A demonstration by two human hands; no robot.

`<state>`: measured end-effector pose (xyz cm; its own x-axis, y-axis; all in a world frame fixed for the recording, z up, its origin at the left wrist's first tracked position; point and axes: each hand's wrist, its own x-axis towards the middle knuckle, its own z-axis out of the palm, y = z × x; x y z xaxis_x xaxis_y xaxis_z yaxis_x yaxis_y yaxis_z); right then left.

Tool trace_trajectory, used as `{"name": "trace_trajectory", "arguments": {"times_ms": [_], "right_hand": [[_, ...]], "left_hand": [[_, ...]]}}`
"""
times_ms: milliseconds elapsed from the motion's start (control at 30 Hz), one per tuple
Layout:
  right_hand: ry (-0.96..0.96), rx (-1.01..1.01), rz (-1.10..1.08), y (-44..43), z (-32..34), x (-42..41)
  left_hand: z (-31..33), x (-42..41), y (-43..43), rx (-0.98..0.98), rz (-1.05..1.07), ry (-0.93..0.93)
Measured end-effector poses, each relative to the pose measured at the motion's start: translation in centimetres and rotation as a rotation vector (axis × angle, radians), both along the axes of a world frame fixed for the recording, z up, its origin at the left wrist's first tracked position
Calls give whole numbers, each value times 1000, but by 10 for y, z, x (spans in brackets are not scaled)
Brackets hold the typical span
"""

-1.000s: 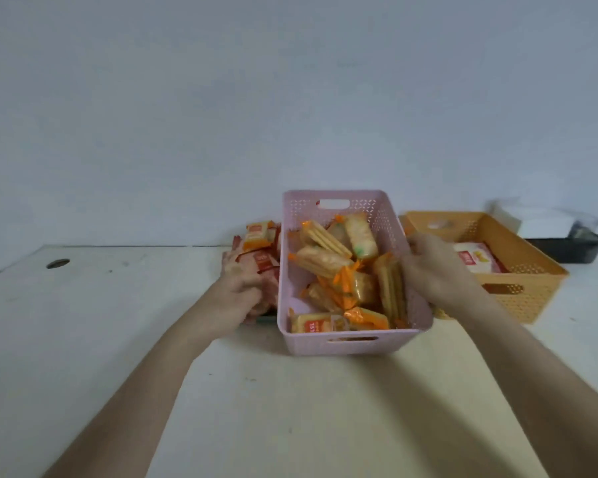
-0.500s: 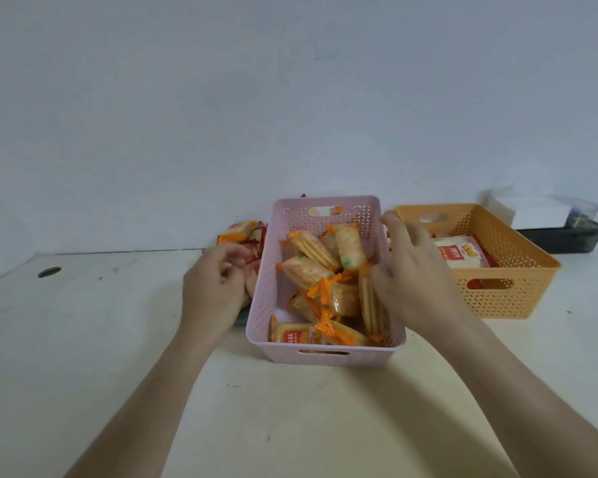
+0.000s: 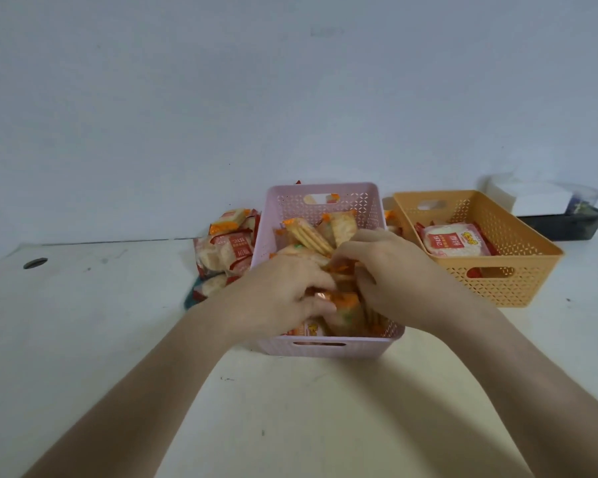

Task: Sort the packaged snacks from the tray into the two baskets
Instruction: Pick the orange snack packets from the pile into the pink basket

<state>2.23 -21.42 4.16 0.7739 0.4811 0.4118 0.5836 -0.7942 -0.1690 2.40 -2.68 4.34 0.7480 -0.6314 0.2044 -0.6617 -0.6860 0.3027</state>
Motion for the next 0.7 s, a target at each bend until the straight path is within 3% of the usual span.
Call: {"name": "trace_trajectory", "arguments": {"times_ms": [100,200,300,500,700], "right_hand": [[45,54,6,-2,2,-2],[77,53,44,-1,8,-7],[178,-57,110,10,15,-13],[316,-565,67,39,9,-8],[278,-561,-34,58,6,-6]], "left_hand": [[11,-5,21,-130,114,-126],[25,-13,37,-57,205,-244],[31,-21,43,1,221,-202],[23,-20,37,332,200,-93],[24,-24,42,333,190,-76]]}}
